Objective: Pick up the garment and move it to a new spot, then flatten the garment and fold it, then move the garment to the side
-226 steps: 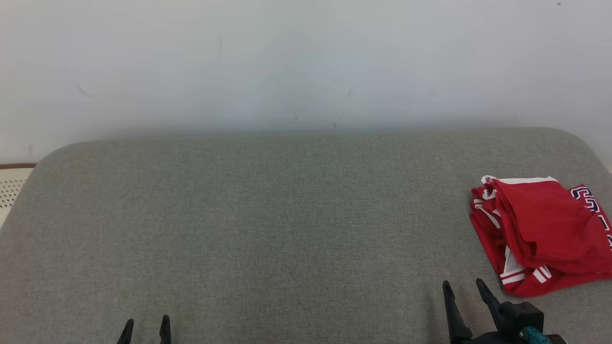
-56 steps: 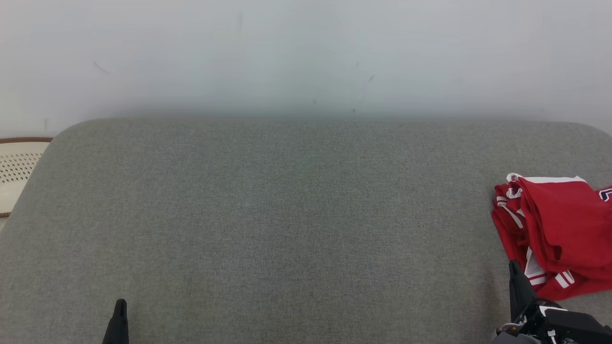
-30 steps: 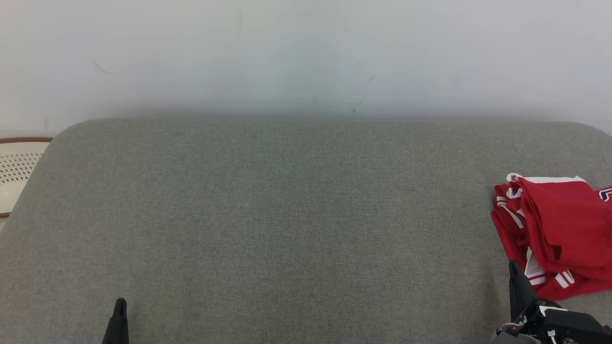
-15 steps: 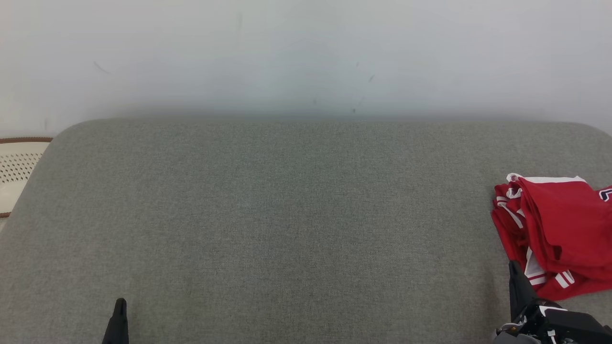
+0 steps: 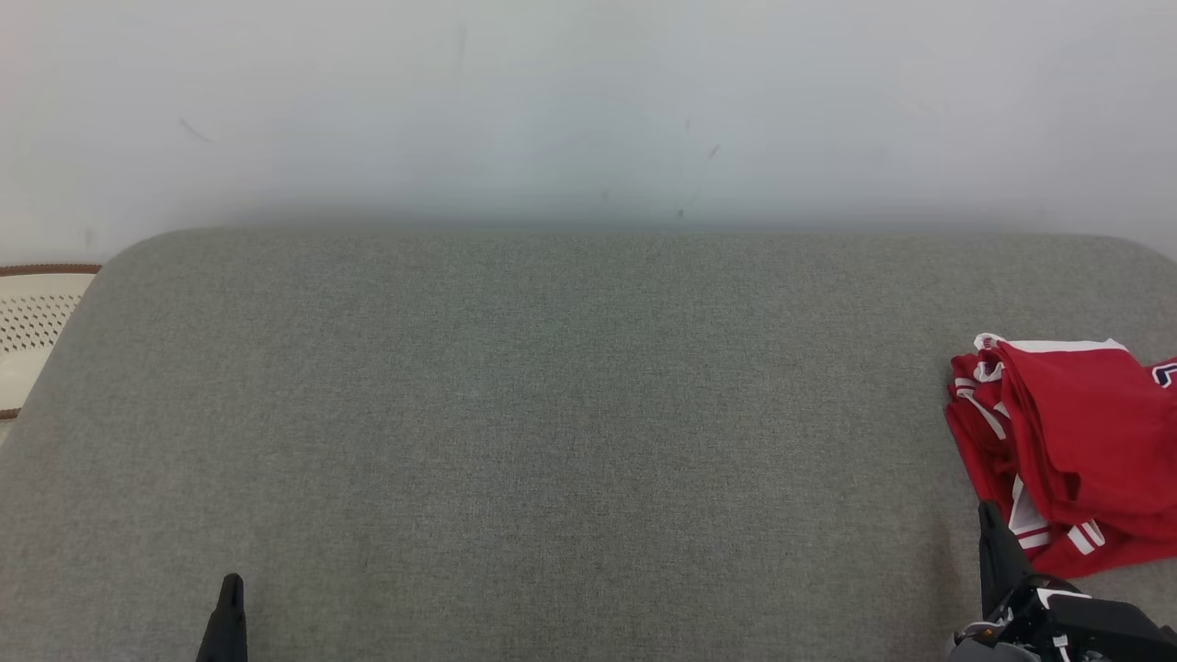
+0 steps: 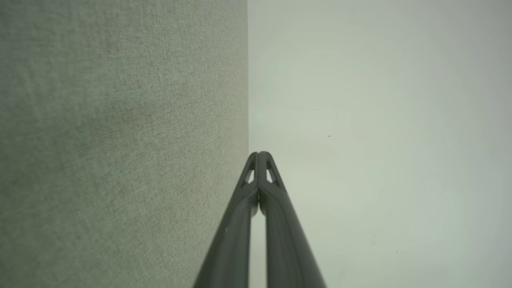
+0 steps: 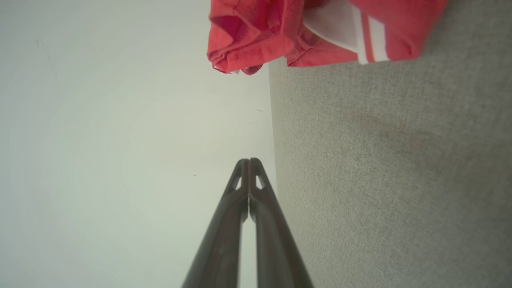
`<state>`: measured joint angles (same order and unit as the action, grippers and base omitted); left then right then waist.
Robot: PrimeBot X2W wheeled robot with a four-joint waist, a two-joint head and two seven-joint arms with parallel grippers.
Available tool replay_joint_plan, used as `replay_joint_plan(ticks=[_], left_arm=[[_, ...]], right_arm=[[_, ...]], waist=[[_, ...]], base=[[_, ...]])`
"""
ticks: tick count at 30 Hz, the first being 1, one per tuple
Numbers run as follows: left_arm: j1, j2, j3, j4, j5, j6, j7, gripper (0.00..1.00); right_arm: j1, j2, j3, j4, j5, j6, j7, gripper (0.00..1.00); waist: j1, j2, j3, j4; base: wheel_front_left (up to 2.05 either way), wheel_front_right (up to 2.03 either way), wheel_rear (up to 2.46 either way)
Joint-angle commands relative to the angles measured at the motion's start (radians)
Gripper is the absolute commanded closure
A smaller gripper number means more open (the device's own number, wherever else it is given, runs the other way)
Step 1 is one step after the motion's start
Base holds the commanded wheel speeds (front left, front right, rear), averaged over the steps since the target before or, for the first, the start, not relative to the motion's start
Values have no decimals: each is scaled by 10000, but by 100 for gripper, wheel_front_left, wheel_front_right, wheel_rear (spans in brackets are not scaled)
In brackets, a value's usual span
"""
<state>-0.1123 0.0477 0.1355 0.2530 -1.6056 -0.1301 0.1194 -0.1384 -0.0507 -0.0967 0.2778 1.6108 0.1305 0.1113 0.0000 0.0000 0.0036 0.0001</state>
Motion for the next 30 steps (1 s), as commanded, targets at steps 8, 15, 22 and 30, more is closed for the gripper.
replay_joint_plan(ticks=[8,15,22,30], left_arm=[[-56,49,34,-23,-76,-22,24,100],[-55,49,34,-24,-77,-22,26,100],[-55,49,33,-24,-77,-22,25,100],[-55,49,32,-24,-77,-22,25,100]], right_arm=[[-84,19,3,-7,24,4,10,100],[-84,19,3,-7,24,4,10,100],[-83,19,5,-7,25,4,10,100],[-83,19,7,-7,25,4,10,100]], waist=[[0,0,0,0],[0,0,0,0],[0,0,0,0],[0,0,0,0]], base=[[0,0,0],[0,0,0],[0,0,0],[0,0,0]])
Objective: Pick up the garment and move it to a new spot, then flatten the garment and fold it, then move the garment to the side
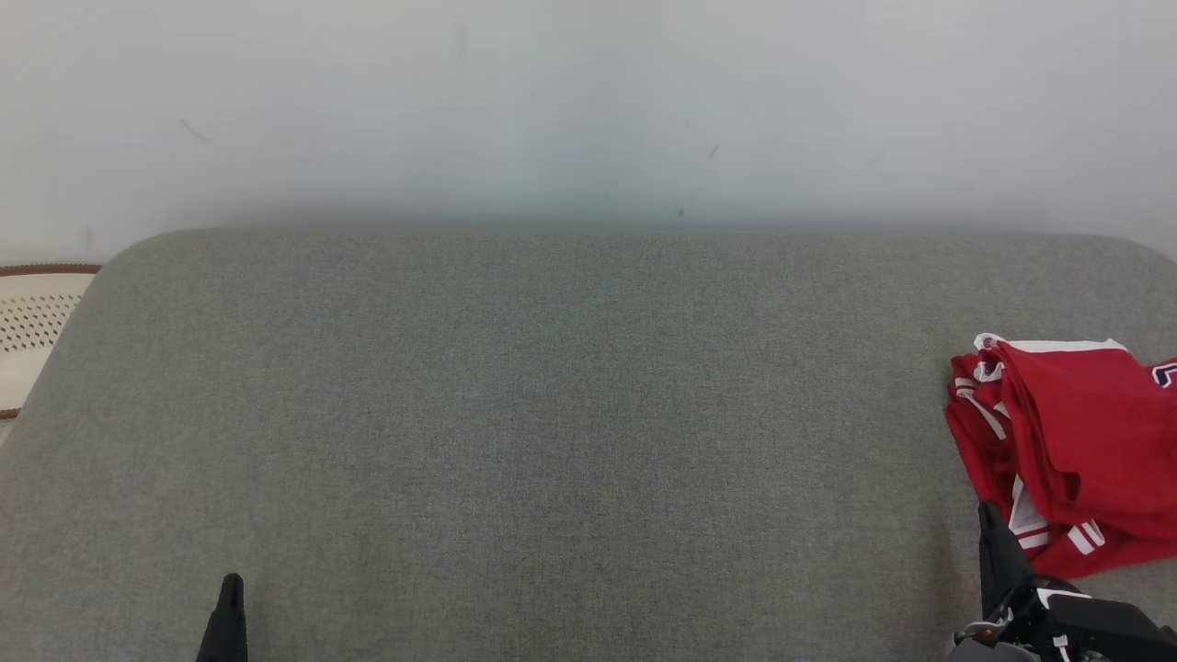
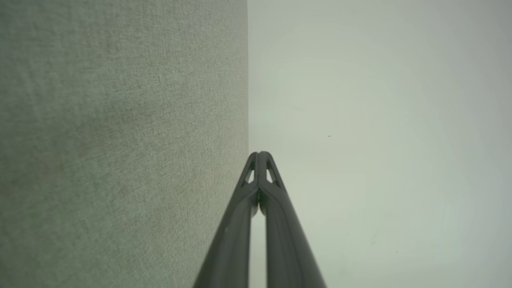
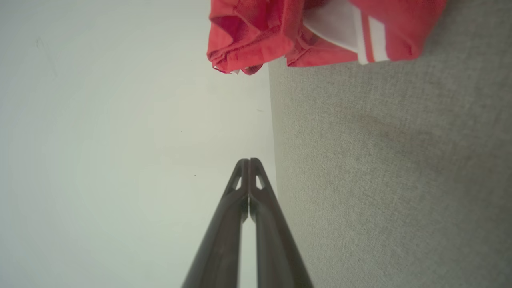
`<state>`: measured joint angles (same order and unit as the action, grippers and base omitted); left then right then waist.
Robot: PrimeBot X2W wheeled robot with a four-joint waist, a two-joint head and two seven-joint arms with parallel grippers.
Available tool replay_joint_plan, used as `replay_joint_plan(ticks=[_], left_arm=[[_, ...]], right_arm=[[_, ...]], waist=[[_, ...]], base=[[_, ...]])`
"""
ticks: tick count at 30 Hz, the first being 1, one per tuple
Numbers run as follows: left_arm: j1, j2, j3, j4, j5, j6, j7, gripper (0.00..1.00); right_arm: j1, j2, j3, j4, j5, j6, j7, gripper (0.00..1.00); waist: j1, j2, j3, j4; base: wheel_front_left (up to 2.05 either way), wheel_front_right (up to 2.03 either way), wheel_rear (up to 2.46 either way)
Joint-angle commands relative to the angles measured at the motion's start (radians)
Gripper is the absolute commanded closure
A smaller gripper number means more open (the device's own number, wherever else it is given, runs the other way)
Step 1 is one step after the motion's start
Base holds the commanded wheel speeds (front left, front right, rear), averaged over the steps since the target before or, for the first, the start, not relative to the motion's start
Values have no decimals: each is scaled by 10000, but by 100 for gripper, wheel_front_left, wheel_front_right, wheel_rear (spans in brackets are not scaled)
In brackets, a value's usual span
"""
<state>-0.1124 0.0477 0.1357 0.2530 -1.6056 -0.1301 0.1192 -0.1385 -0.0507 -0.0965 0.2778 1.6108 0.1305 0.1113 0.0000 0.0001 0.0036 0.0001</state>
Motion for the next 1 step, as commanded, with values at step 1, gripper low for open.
replay_joint_plan(ticks=[1], left_arm=[[-54,49,31,-24,-77,-22,26,100]], right_arm=[[-82,19,4,-7,25,4,9,100]], waist=[[0,-1,0,0]], base=[[0,0,0]])
